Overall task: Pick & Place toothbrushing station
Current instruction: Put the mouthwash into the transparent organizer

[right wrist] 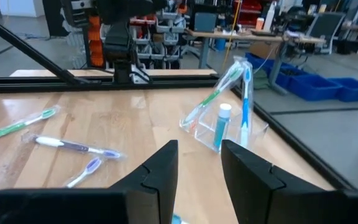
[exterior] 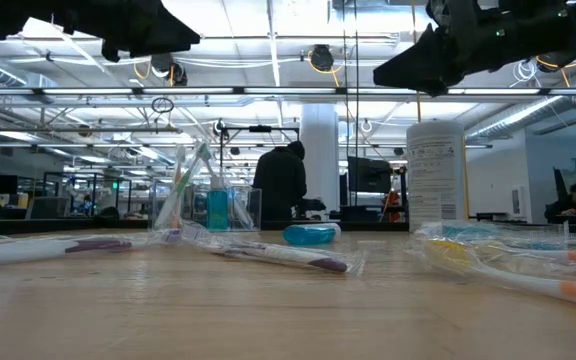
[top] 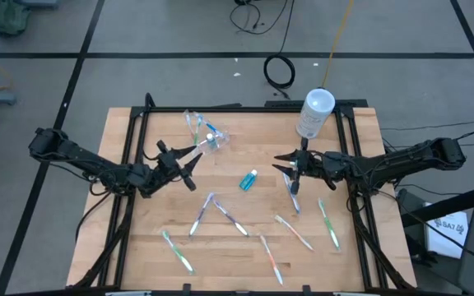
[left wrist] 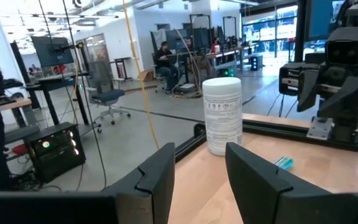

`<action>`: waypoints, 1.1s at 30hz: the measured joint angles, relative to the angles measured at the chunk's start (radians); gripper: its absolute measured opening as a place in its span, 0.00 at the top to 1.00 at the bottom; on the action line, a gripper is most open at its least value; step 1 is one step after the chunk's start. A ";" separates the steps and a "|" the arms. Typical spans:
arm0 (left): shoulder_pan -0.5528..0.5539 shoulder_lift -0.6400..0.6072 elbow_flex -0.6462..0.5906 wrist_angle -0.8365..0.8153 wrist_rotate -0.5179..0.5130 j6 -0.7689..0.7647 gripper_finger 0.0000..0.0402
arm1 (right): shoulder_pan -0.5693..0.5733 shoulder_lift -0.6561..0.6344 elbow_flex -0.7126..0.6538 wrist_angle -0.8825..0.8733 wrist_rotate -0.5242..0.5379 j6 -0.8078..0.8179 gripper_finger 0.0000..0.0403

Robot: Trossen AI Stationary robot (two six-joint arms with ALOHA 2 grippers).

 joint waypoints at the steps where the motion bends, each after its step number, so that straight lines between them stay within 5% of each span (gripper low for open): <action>1: 0.003 0.000 0.000 0.007 0.000 0.005 0.63 | 0.000 0.000 0.000 -0.007 0.000 0.009 0.72; 10: 0.069 0.000 0.000 0.035 0.007 0.024 0.63 | 0.000 0.000 0.000 -0.099 0.000 0.102 0.72; 18: 0.136 0.000 0.000 0.035 0.159 0.016 0.63 | 0.000 0.000 0.000 -0.176 0.000 0.191 0.72; 26: 0.166 0.003 0.000 0.016 0.404 0.006 0.63 | 0.000 0.004 0.000 -0.206 0.000 0.205 0.72; 33: 0.200 0.003 0.000 -0.186 0.759 -0.159 0.63 | -0.016 0.080 0.000 -0.195 -0.003 0.193 0.72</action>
